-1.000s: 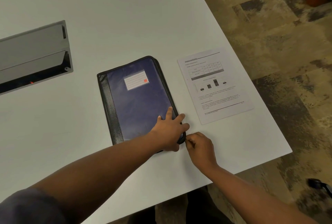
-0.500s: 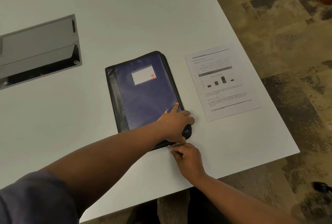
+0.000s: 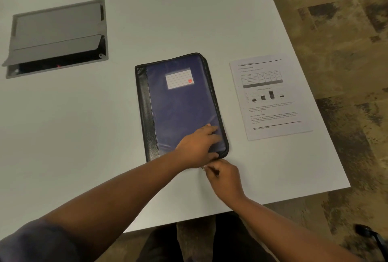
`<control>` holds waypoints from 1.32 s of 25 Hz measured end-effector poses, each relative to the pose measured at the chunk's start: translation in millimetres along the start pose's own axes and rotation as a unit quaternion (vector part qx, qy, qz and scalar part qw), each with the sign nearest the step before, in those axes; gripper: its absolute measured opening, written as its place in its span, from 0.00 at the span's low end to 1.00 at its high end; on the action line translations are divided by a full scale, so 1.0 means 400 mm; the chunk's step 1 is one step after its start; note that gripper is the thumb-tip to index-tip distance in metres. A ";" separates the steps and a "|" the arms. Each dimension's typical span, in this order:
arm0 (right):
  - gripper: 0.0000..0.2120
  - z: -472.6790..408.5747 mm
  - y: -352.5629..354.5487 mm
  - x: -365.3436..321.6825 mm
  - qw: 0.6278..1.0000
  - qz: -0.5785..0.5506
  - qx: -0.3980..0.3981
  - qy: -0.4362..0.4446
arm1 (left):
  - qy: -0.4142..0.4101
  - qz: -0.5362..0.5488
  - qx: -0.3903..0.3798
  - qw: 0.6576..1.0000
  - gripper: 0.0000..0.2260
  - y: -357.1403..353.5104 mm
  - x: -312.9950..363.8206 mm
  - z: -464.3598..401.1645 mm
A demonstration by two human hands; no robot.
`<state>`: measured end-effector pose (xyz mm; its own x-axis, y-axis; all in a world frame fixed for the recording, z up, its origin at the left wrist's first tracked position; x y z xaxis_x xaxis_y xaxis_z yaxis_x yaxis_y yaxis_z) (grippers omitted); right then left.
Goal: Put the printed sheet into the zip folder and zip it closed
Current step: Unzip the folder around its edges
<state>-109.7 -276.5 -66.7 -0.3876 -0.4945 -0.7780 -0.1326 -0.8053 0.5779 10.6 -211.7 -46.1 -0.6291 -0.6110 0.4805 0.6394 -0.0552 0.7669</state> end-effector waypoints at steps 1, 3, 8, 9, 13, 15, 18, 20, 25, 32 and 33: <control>0.14 -0.008 0.017 0.000 1.000 -0.004 0.010 -0.004 | 0.012 0.043 0.048 0.998 0.21 -0.008 -0.012 0.032; 0.10 -0.030 0.051 0.010 0.998 -0.024 0.033 -0.049 | 0.038 0.093 0.161 0.982 0.12 -0.035 -0.030 0.105; 0.13 -0.083 0.097 0.014 0.970 -0.085 0.086 -0.209 | 0.271 0.238 0.222 0.906 0.09 -0.140 -0.039 0.247; 0.15 -0.088 0.093 0.017 0.962 -0.101 0.079 -0.242 | 0.313 0.278 0.215 0.882 0.09 -0.165 -0.038 0.256; 0.12 -0.094 0.069 0.045 0.938 -0.138 0.042 -0.315 | 0.384 0.393 0.252 0.796 0.09 -0.227 -0.018 0.255; 0.12 -0.093 0.065 0.050 0.930 -0.140 0.032 -0.338 | 0.402 0.436 0.272 0.758 0.08 -0.233 -0.010 0.242; 0.13 -0.085 0.058 0.048 0.905 -0.197 0.006 -0.378 | 0.418 0.483 0.285 0.714 0.08 -0.229 -0.017 0.221; 0.15 -0.080 0.049 0.040 0.888 -0.225 -0.022 -0.399 | 0.416 0.494 0.282 0.710 0.09 -0.232 -0.024 0.213; 0.17 -0.080 0.041 0.038 0.876 -0.246 -0.040 -0.413 | 0.408 0.482 0.281 0.723 0.08 -0.234 -0.024 0.211; 0.16 -0.085 0.028 0.039 0.868 -0.283 -0.059 -0.404 | 0.403 0.447 0.277 0.749 0.10 -0.229 -0.022 0.214; 0.15 -0.086 0.027 0.038 0.868 -0.287 -0.059 -0.402 | 0.405 0.439 0.276 0.753 0.11 -0.229 -0.024 0.217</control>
<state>-85.5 -304.1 -80.9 -0.8058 0.3481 -0.4790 -0.4380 -0.8948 0.0867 -80.3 -132.2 -84.0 0.5478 -0.5151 0.6592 0.2309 0.8504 0.4727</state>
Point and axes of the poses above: each hand's wrist, its own z-axis away from the middle knuckle, its own y-axis out of the back of the hand, x = y × z, the point moved 5 cm from there along -z, towards the middle knuckle, and after that the axes turned 2 degrees about -y, right-handed, at the moved point
